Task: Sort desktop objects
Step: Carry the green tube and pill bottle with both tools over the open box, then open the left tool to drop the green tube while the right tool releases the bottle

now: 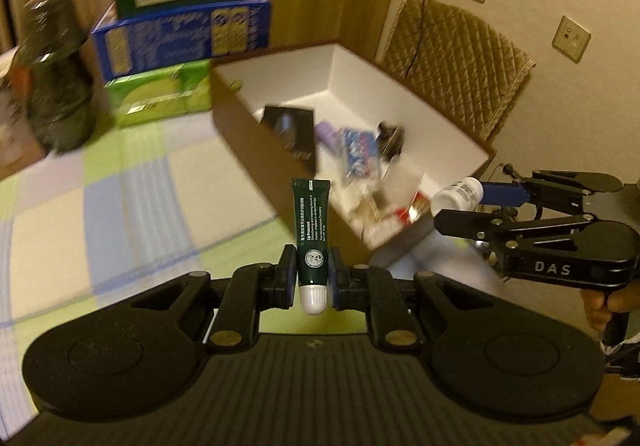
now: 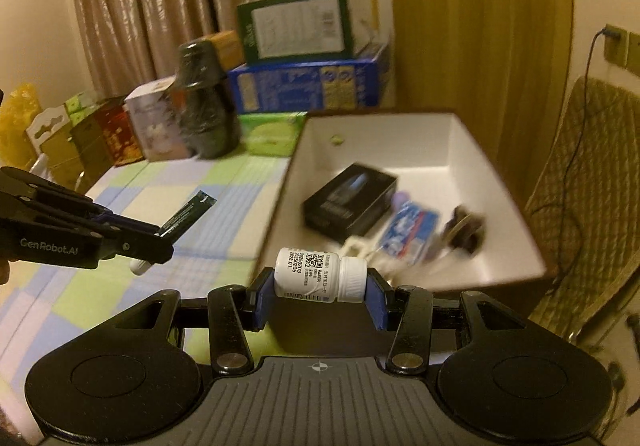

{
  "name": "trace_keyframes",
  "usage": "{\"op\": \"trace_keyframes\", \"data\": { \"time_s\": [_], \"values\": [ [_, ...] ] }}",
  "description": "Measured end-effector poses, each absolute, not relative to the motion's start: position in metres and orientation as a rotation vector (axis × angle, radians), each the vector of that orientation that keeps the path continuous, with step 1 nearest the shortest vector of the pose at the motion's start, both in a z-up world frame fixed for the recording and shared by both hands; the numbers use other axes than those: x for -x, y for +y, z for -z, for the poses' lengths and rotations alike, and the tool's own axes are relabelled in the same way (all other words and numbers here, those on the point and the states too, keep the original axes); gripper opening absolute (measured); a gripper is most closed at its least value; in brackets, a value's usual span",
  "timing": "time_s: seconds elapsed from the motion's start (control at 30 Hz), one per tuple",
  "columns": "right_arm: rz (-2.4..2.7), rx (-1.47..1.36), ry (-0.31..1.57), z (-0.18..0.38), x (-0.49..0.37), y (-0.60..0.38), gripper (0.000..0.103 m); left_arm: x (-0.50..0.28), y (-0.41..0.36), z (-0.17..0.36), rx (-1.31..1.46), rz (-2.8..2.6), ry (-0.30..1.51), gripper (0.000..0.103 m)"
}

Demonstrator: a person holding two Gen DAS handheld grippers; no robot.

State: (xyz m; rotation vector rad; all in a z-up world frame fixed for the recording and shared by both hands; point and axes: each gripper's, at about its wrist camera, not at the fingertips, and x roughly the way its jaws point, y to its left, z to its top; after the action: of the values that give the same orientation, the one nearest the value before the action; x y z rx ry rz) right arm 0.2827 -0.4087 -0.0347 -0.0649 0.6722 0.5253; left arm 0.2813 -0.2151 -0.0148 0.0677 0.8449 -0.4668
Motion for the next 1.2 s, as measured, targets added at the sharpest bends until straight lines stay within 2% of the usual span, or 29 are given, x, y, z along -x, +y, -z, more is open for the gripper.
{"op": "trace_keyframes", "data": {
  "time_s": [0.27, 0.67, 1.2],
  "values": [
    [-0.525, 0.115, 0.67, 0.038, -0.348, -0.433, 0.045, -0.338, -0.267, 0.017, -0.06, 0.482, 0.849, 0.012],
    [-0.533, 0.203, 0.759, 0.068, -0.442, -0.445, 0.045, -0.419, -0.323, 0.051, -0.056, 0.428, 0.948, 0.012],
    [-0.558, 0.198, 0.79, 0.08, -0.475, -0.455, 0.045, -0.468, -0.35, 0.079, -0.066, 0.39, 0.997, 0.012]
  ]
}}
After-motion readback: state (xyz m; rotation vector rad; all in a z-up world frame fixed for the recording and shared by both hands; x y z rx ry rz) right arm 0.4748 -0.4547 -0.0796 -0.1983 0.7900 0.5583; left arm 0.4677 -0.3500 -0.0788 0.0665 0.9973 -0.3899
